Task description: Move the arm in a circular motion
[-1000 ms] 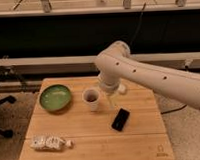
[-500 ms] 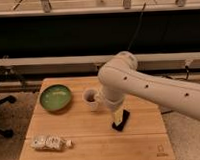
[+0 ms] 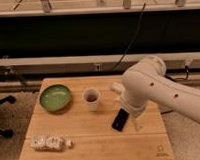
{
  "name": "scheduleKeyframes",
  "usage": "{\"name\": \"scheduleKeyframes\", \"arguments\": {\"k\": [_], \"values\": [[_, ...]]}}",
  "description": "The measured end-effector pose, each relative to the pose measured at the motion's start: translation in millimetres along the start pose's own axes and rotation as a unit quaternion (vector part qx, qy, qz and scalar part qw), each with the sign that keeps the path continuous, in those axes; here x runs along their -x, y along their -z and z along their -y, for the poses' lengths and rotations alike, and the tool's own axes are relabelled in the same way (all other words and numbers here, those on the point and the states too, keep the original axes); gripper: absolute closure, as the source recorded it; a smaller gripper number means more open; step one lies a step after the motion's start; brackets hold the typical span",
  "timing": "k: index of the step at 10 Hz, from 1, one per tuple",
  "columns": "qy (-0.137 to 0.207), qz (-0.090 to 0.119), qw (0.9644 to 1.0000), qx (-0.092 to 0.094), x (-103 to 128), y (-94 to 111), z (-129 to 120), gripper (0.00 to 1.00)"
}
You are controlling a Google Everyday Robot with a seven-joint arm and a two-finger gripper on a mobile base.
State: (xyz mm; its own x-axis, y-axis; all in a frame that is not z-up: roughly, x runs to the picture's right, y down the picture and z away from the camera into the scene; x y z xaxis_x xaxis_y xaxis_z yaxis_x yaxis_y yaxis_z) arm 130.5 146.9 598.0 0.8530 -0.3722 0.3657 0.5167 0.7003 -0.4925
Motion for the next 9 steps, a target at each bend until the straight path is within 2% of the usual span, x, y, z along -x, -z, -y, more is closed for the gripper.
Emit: {"name": "scheduleKeyframes", "arguments": {"k": [2, 4, 7, 9], "values": [[-0.034, -0.009, 0.9994, 0.008, -38.7, -1.8, -10.1, 0.20], [-0.069, -0.019, 0.9972, 0.025, -81.4, -7.3, -10.0, 0.20], [-0.099, -0.036, 0.9933, 0.047, -126.2, -24.1, 15.9, 0.20], [-0.118, -0.051, 0.9904, 0.051, -155.9, -37.6, 38.3, 0.20]]}}
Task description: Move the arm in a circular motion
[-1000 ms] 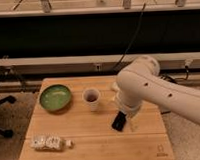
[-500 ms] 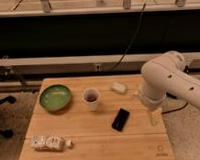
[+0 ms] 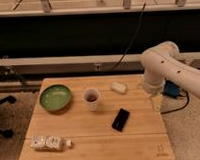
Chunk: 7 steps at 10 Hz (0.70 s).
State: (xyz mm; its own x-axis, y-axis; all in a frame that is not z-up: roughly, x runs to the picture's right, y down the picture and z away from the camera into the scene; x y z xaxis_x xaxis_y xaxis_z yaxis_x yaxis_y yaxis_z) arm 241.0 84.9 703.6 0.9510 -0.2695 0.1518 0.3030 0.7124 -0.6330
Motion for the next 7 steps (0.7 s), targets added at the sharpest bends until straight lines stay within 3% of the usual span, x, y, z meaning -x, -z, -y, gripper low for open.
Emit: {"name": "scheduleKeyframes", "arguments": {"k": [4, 5, 7], "values": [[-0.016, -0.002, 0.9997, -0.018, -9.1, -12.2, 53.6, 0.20], [-0.014, -0.001, 0.9996, -0.024, -4.1, -12.2, 65.1, 0.20], [0.001, 0.011, 0.9993, -0.036, 30.1, -9.1, 88.6, 0.20]]}}
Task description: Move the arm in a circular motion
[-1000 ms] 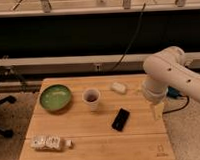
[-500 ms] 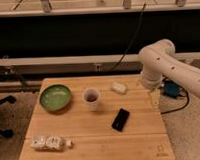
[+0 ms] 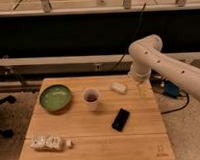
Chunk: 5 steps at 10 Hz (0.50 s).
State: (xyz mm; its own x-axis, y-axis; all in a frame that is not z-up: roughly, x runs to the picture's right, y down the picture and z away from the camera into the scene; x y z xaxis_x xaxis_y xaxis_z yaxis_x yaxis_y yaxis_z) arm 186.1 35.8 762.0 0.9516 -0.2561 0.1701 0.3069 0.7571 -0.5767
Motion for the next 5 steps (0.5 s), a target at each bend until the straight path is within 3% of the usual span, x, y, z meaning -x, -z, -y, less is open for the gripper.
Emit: {"name": "scheduleKeyframes", "arguments": {"k": [2, 3, 5], "values": [[0.022, 0.006, 0.9997, -0.007, 32.7, 2.0, 14.0, 0.20], [0.046, 0.014, 0.9988, -0.011, 63.9, 4.7, 20.9, 0.20], [0.076, 0.025, 0.9967, -0.015, 100.6, 9.9, 24.1, 0.20]]}}
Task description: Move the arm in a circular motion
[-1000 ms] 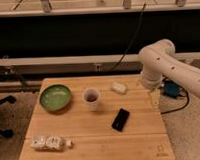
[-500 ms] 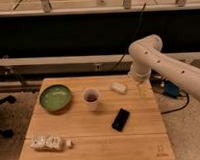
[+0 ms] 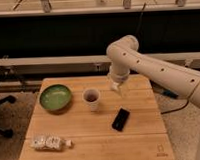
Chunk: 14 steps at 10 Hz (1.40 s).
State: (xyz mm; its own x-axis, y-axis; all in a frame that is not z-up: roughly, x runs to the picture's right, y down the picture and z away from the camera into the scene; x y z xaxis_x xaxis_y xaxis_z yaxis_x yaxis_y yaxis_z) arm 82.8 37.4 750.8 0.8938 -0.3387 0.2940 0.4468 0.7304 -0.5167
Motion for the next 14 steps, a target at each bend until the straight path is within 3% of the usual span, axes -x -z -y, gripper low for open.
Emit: {"name": "scheduleKeyframes", "arguments": {"k": [2, 4, 8, 10, 12, 14], "values": [[0.047, 0.025, 0.9985, -0.010, 55.4, 13.1, 1.0, 0.20], [0.084, 0.048, 0.9951, -0.020, 94.0, 30.7, -19.5, 0.20], [0.128, 0.085, 0.9874, -0.039, 135.2, 69.4, -102.6, 0.20], [0.131, 0.085, 0.9870, -0.040, 130.2, 76.3, -132.4, 0.20], [0.122, 0.073, 0.9892, -0.035, 97.8, 81.7, -172.3, 0.20], [0.098, 0.058, 0.9932, -0.024, 61.1, 80.7, -193.0, 0.20]]}}
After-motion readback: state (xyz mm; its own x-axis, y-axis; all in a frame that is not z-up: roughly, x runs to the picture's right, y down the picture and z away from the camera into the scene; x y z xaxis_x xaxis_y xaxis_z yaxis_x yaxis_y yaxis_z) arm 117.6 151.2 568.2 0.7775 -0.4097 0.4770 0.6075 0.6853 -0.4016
